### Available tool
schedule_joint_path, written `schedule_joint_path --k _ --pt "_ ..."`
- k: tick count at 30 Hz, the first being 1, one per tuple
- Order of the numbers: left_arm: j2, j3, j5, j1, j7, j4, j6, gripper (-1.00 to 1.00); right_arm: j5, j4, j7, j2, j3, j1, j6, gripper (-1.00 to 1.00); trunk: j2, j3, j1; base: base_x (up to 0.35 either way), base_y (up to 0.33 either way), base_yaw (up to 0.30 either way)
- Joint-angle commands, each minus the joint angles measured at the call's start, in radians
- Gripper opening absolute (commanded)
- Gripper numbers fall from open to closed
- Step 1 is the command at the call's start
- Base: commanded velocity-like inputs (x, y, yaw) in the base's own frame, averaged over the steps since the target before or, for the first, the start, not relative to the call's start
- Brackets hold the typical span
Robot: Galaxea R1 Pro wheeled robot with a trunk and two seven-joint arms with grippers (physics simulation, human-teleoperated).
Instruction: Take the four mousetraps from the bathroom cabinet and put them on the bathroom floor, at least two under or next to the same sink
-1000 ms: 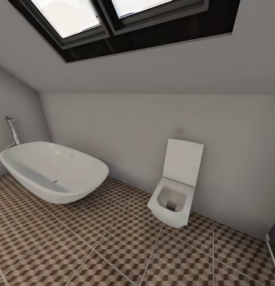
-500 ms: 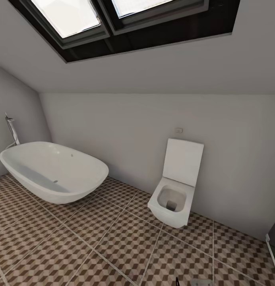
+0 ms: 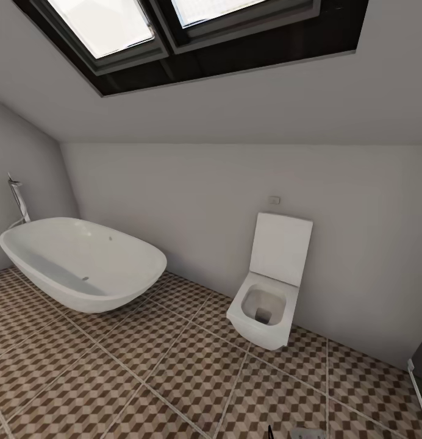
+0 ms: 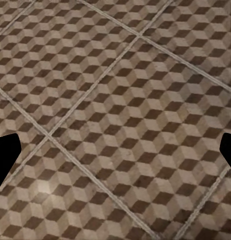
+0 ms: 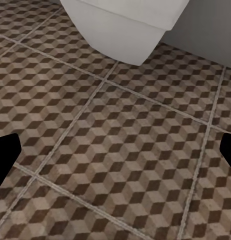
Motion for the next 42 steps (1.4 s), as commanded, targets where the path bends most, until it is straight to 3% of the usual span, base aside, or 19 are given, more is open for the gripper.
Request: schedule_joint_path --k 1,9,18,42 --pt "0.000 -0.004 0.001 0.000 0.003 0.000 -0.002 1.00 0.001 0.001 -0.008 0.000 0.004 -0.001 -0.002 1.00 0.000 -0.001 0.000 0.000 0.000 0.000" --pt "0.000 -0.015 0.001 0.000 0.003 -0.002 -0.003 1.00 0.001 0.001 -0.009 -0.001 0.005 -0.001 -0.002 1.00 0.000 -0.001 0.000 0.000 0.000 0.000" --pt "-0.001 -0.064 0.001 0.000 0.003 -0.002 -0.004 1.00 0.001 0.001 -0.010 -0.001 0.005 -0.001 -0.004 1.00 0.000 -0.001 0.000 0.000 0.000 0.000" --pt "-0.002 -0.072 0.003 0.000 0.002 0.001 -0.003 1.00 0.001 0.001 -0.010 0.001 0.005 -0.001 -0.002 1.00 0.000 -0.001 0.000 -0.001 0.000 0.000"
